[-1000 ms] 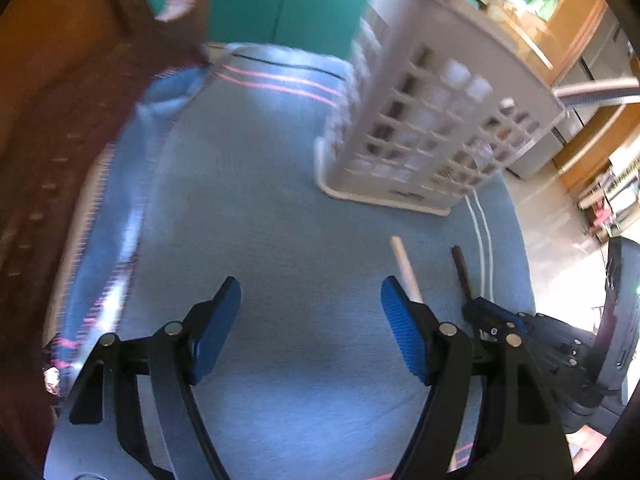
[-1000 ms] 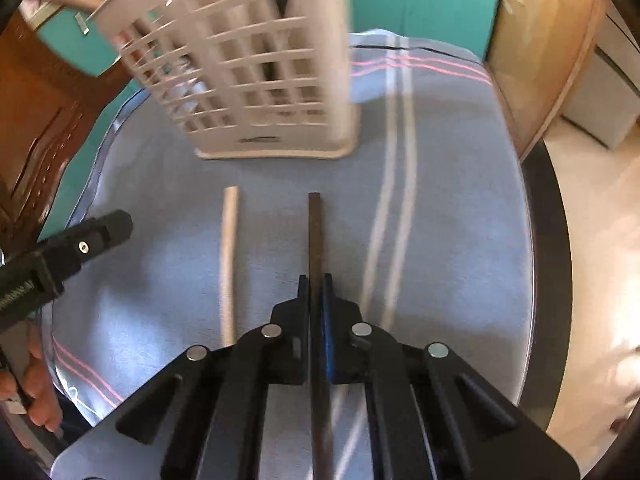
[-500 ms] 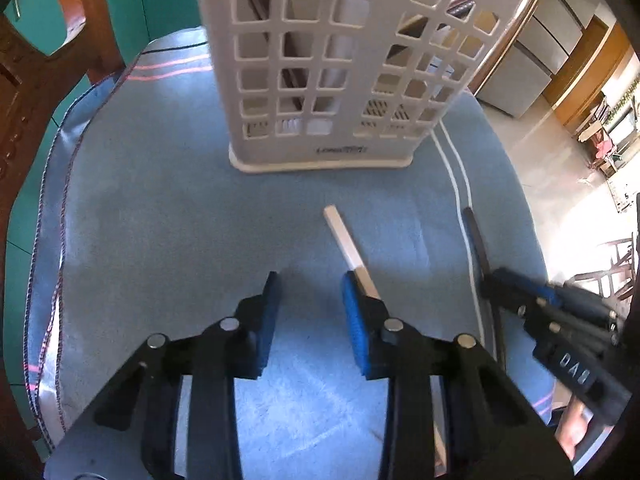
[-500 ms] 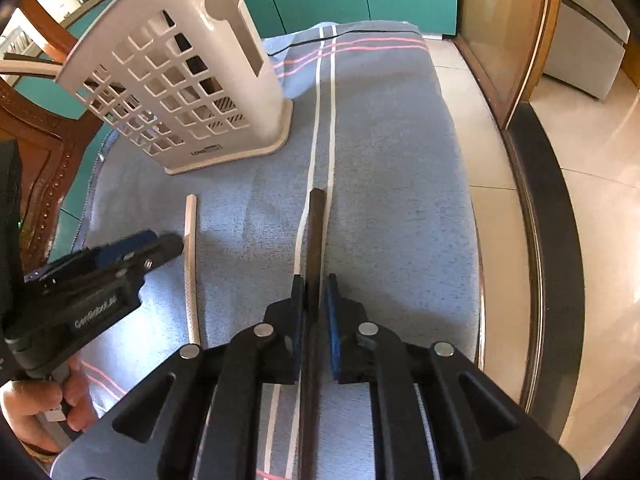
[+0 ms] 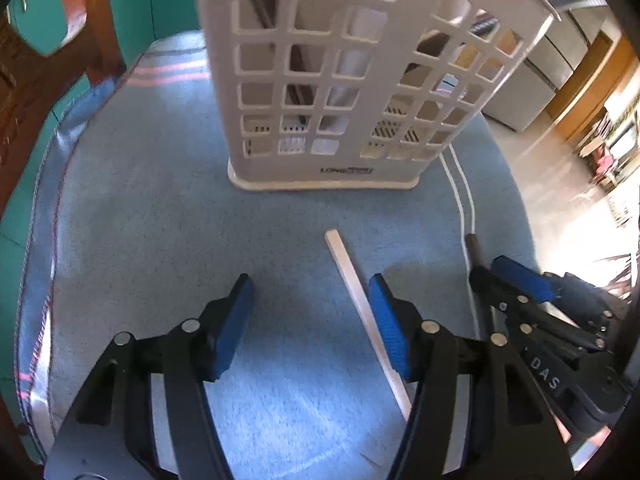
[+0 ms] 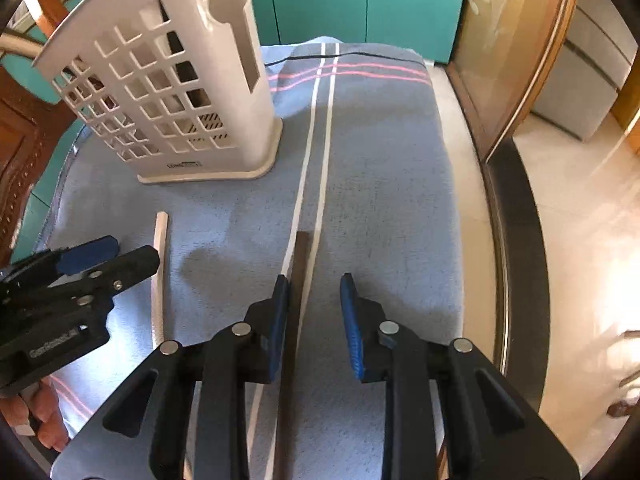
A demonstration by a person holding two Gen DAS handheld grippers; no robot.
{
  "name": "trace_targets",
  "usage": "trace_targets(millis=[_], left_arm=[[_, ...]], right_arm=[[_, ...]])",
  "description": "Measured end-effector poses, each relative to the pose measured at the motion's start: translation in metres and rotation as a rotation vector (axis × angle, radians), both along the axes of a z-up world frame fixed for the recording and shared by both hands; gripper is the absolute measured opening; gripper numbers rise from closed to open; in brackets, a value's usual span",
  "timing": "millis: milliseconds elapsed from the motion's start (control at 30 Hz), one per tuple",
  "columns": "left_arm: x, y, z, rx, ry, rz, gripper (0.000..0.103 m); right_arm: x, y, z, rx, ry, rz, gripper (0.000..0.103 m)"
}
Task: Organize utensils
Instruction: 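Close the right gripper on the black chopstick while the left gripper closes on the pale wooden one, then lift both held chopsticks up over the white holder and lower them in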
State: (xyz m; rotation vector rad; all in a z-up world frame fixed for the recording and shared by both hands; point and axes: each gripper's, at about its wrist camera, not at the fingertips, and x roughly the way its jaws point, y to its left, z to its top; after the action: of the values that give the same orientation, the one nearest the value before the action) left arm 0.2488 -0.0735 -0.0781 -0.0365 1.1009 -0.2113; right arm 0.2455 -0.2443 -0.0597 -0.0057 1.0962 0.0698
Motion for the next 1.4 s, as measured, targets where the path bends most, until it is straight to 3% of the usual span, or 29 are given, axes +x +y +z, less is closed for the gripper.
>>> trace_targets(millis=[233,333,433,600,667,933,1200,1400], left_arm=[[-0.002,-0.027,-0.001,0.089,-0.024,-0.022,0.059],[-0.004,-0.030,0.001,0.091,-0.034,-0.019,0.042],[-0.006,-0.026,0.002,0.063,-0.034,-0.007,0.020],[-0.008,-0.004,0.004,-0.035,-0.019,0.004,0.007],[-0.011,0.005,0.011,-0.038,-0.043,0.005,0.007],[-0.058,0.035,0.080,-0.144,-0.211,0.007,0.007],[-0.112,0.058,0.180,-0.227,-0.451,0.016,0.007],[-0.102,0.069,0.267,-0.236,-0.648,0.027,0.007]], right_arm=[[0.000,0.013,-0.002,-0.058,-0.022,0.018,0.027],[-0.003,0.016,-0.001,-0.055,-0.023,0.024,0.026],[-0.007,0.022,0.000,-0.039,-0.017,0.052,0.009],[-0.018,0.020,0.007,0.039,-0.031,0.054,0.007],[-0.026,0.018,0.019,0.051,-0.069,0.056,0.007],[-0.082,0.011,0.095,0.138,-0.272,0.081,0.007],[-0.129,0.004,0.176,0.212,-0.455,0.089,0.007],[-0.129,0.005,0.250,0.231,-0.629,0.075,0.007]])
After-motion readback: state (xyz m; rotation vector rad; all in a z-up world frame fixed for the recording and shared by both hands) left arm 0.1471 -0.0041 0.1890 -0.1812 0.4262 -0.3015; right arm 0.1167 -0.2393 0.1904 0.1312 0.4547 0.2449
